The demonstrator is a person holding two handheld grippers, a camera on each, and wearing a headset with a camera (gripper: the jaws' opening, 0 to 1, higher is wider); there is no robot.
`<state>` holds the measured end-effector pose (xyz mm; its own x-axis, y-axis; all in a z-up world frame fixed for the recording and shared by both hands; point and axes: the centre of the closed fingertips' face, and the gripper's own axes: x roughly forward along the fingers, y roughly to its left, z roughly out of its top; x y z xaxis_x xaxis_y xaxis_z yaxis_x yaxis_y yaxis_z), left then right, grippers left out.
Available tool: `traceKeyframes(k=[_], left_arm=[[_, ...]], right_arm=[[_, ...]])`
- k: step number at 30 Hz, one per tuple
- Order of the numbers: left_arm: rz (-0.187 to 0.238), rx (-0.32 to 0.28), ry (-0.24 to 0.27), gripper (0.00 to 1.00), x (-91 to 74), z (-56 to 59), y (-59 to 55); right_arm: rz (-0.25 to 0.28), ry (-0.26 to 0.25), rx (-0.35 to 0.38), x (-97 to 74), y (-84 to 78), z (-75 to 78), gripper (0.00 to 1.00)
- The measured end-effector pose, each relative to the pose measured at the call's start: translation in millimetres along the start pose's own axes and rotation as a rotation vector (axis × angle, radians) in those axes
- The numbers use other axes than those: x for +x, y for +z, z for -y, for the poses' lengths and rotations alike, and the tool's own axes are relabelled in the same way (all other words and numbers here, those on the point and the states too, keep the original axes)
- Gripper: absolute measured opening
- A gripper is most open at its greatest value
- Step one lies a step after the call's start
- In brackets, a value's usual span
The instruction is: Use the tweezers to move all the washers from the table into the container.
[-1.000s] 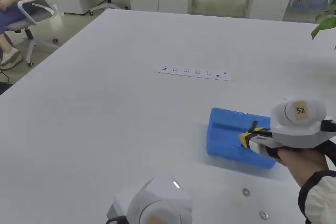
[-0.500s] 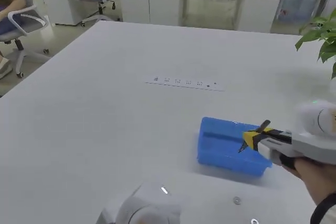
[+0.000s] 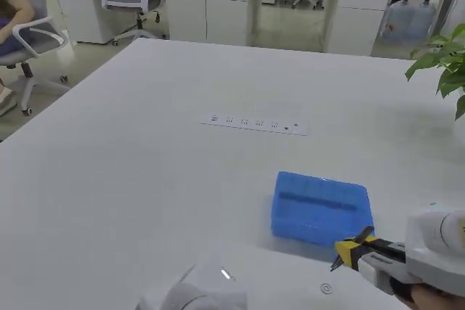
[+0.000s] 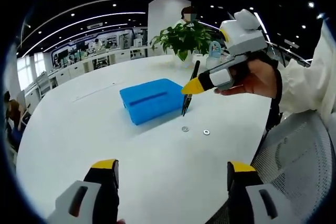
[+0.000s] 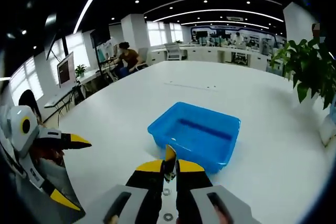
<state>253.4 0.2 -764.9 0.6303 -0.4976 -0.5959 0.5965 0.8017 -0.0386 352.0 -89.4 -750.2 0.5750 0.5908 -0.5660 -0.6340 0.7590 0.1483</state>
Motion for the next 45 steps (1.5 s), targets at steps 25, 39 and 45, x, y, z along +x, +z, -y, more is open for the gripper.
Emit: traceKeyframes(k=[25,39,45], left_arm=[[-0.014,0.009,-0.004,0.87,1.8,1.7,-2.6],[-0.007,0.01,0.006,0.87,1.2,-0.7,-0.6],[0.014,-0.004,0.021,0.87,-0.9,-4.9,3.5]], right_arm=[[-0.028,-0.006,-0.037,14.5,-19.7,-4.8,0.05],[-0.06,-0.012,-0.097,14.8,-18.8,-6.8,0.04],[-0.04,-0.012,-0.11,6.5,-4.6,-4.3,0.04]])
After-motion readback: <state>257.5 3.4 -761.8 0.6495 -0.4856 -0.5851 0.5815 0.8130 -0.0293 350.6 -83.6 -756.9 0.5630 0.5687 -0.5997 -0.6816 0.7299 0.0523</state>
